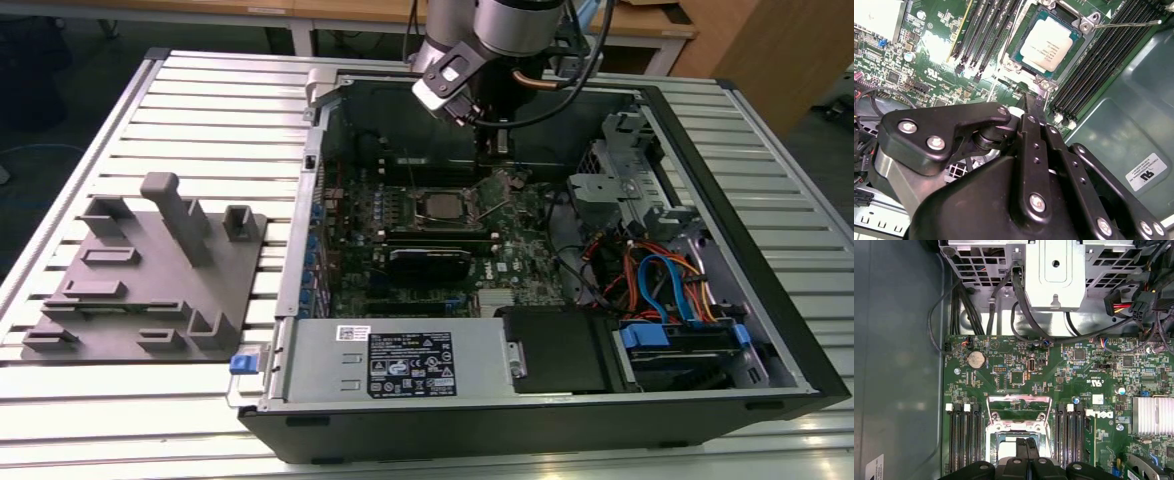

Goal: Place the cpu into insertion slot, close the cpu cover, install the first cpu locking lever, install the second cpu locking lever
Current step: 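Close the cpu cover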

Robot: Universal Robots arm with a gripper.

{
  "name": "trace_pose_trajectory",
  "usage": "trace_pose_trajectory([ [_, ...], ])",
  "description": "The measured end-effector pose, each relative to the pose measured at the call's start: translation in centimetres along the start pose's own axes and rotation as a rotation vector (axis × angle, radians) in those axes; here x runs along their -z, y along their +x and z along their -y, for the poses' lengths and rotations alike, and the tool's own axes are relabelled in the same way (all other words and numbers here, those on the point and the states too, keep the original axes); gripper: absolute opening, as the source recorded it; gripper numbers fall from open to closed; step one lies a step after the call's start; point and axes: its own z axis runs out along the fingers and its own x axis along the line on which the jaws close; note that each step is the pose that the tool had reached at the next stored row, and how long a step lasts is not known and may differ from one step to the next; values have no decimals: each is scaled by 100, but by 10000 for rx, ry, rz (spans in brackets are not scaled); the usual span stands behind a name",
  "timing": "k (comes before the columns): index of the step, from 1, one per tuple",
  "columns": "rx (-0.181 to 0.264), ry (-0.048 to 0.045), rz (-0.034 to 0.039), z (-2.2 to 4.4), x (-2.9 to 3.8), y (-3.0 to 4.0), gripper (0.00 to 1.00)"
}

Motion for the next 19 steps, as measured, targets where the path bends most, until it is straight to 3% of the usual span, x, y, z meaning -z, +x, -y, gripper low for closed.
trace_pose_trajectory([
  [11,0,0,0,-82,-23,0,10],
  [19,0,9,0,-234,-44,1,10],
])
